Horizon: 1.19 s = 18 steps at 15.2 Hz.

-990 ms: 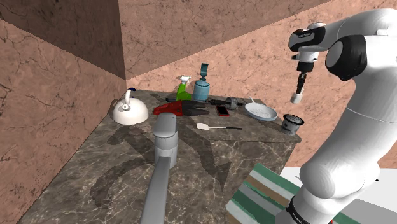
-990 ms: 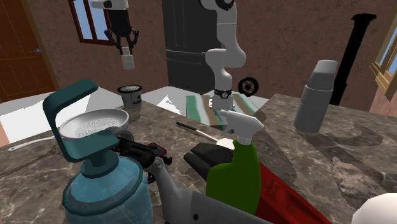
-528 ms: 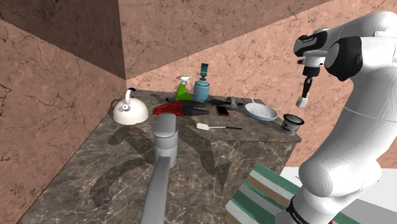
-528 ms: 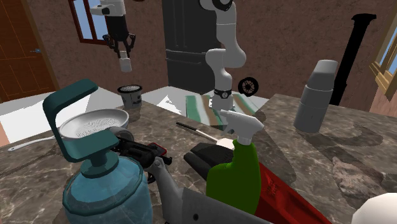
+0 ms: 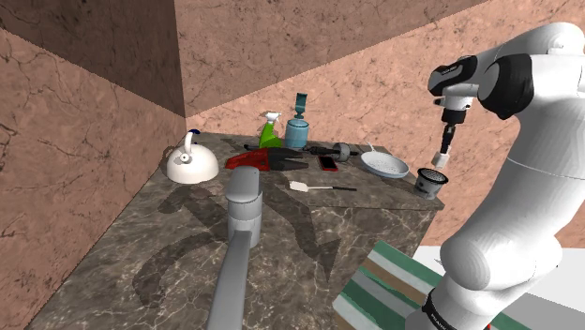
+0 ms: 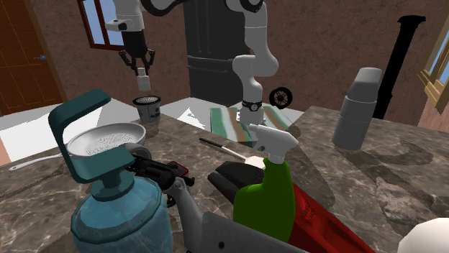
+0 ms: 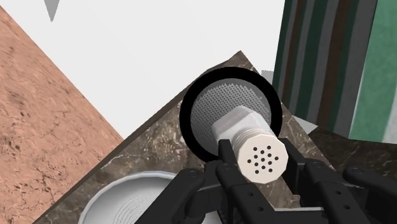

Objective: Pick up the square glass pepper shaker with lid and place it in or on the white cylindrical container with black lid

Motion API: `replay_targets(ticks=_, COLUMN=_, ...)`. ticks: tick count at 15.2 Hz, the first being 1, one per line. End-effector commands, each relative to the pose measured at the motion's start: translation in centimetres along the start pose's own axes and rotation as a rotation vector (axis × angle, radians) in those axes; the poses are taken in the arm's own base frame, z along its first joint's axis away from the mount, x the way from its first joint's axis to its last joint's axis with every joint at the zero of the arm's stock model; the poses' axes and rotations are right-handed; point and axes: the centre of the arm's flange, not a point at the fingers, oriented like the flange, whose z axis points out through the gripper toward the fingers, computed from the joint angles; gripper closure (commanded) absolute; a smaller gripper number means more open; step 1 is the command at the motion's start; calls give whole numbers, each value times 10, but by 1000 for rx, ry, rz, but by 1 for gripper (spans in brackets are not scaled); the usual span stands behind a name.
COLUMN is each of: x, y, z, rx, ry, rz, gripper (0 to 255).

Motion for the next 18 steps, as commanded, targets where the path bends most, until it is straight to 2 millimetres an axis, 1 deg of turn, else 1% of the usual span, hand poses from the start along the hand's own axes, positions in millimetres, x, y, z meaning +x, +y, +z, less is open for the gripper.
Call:
replay_targets(ticks=1, x=1, y=0, z=10, rx=-1, ry=0, rz=0, gripper=255)
replay_targets(ticks=7, x=6, y=0, z=41, rx=-1, ry=0, rz=0, gripper=255)
replay_targets(ticks=15, x=6, y=0, z=41, rx=-1, ry=0, rz=0, gripper=255)
replay_targets(ticks=16, x=6, y=0, z=41, rx=-1, ry=0, rz=0, gripper=0)
replay_targets(ticks=18, x=6, y=0, z=41, rx=-1, ry=0, rz=0, gripper=0)
